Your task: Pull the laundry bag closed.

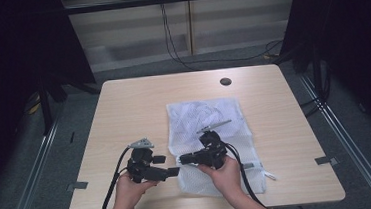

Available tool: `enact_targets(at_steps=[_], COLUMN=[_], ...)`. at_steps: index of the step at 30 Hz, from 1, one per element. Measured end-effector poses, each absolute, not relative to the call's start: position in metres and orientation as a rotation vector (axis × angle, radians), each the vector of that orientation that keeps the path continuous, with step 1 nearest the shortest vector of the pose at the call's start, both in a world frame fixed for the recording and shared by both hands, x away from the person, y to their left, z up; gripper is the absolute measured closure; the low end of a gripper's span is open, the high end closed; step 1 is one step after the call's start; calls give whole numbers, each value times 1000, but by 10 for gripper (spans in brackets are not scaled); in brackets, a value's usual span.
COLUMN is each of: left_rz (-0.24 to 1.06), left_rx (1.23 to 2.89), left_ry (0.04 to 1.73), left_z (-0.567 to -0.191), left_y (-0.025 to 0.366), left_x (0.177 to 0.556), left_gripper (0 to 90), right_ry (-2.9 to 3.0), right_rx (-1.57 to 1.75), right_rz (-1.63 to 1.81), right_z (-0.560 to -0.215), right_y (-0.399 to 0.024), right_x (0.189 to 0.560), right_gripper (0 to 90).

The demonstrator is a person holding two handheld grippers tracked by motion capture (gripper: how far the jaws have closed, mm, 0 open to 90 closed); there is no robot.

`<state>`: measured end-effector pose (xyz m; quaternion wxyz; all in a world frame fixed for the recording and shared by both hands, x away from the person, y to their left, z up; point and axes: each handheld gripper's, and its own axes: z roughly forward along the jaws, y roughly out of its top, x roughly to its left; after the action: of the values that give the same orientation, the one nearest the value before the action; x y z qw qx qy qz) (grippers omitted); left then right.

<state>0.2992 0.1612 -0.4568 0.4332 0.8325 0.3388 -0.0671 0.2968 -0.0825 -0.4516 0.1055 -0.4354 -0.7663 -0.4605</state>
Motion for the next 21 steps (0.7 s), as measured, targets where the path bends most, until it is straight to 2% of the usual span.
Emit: enact_targets(at_steps=[13, 21], left_rz=[-251, -310], left_rx=[2058, 2043], left_ry=[852, 842], left_z=[-464, -468], left_y=[153, 148], left_x=[300, 300], left_gripper=[248, 320], right_ry=[-2251, -2251], right_rx=[-1279, -1269], right_rz=[-1368, -1373], right_z=[-448, -447], right_y=[-83, -81], right_x=[296, 296], right_gripper=[865, 865])
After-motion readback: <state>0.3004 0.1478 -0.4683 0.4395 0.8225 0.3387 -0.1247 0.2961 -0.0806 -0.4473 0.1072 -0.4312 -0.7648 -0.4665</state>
